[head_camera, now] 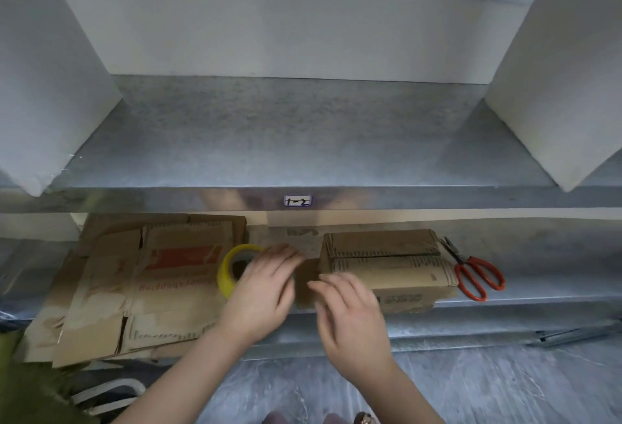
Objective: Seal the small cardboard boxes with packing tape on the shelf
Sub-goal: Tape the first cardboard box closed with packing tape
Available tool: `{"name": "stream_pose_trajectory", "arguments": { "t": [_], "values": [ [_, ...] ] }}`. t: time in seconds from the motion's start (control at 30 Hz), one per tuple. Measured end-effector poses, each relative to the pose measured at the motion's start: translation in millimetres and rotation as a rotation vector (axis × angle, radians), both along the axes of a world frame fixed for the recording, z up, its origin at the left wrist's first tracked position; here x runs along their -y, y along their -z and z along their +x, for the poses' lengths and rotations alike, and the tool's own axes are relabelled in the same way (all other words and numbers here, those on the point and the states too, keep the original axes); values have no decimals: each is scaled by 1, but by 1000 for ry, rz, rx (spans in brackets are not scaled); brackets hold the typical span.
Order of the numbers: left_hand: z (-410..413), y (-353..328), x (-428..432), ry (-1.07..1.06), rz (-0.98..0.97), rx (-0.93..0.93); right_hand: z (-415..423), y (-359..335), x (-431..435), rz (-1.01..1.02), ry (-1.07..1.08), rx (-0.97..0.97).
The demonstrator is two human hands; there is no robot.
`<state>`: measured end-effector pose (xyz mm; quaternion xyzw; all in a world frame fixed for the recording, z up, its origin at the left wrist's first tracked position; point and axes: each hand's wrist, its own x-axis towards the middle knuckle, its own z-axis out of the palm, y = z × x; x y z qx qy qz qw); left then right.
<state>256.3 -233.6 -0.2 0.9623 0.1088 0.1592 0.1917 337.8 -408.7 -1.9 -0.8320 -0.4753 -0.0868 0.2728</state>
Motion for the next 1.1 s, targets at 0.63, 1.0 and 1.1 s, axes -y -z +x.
{"name": "stream_pose_trajectory", "arguments": {
  "t": [0.63, 1.0, 1.1],
  "values": [
    [73, 38, 76, -244, -195, -141, 181, 36, 124, -317, 169, -220],
    [87, 49, 100, -469, -865, -1, 194, 47, 129, -81, 43, -779],
    [83, 49, 107, -395, -709, -169, 199, 50, 128, -142, 26, -705]
  ]
}}
